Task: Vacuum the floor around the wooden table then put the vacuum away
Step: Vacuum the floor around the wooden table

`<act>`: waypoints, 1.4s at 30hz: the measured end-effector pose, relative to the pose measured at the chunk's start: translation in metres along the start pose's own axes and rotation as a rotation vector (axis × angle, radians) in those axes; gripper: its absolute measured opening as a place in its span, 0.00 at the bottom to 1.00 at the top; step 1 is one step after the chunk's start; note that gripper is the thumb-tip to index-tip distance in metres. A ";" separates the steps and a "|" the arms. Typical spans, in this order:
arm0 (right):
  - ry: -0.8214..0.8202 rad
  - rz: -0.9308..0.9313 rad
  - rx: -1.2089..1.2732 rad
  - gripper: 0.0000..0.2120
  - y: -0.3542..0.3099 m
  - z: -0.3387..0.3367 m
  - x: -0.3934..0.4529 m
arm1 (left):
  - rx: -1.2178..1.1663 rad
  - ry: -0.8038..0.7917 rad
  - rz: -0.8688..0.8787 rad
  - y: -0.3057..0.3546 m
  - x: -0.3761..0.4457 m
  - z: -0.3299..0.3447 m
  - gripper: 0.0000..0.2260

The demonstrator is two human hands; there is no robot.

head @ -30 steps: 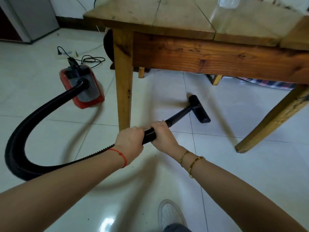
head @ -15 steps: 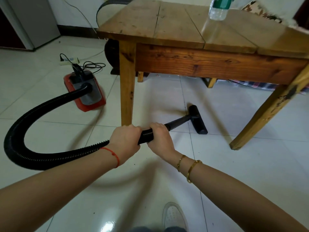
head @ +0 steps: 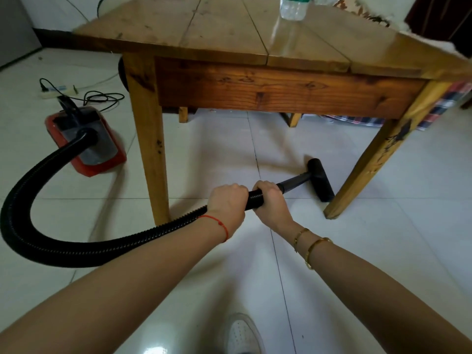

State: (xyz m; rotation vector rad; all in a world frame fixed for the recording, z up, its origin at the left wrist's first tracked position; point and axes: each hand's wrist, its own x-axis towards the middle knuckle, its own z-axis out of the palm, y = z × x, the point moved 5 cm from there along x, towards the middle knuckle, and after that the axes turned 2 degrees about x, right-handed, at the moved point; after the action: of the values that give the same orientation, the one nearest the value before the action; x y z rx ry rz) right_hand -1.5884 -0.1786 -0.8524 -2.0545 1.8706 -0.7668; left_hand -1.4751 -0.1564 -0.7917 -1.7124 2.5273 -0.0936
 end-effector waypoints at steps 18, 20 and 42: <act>-0.135 -0.168 0.097 0.06 -0.086 0.029 0.001 | 0.004 -0.004 -0.091 -0.076 -0.055 -0.023 0.09; -0.196 -0.224 0.092 0.06 -0.103 0.037 0.000 | 0.014 -0.020 -0.113 -0.091 -0.068 -0.021 0.09; -0.276 -0.334 -0.012 0.09 -0.048 0.050 0.044 | -0.086 -0.104 -0.149 -0.066 -0.011 0.017 0.08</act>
State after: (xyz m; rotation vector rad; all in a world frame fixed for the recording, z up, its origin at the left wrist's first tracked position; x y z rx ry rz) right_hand -1.5198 -0.2227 -0.8597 -2.3735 1.4097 -0.5083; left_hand -1.4084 -0.1707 -0.8018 -1.8832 2.3611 0.0933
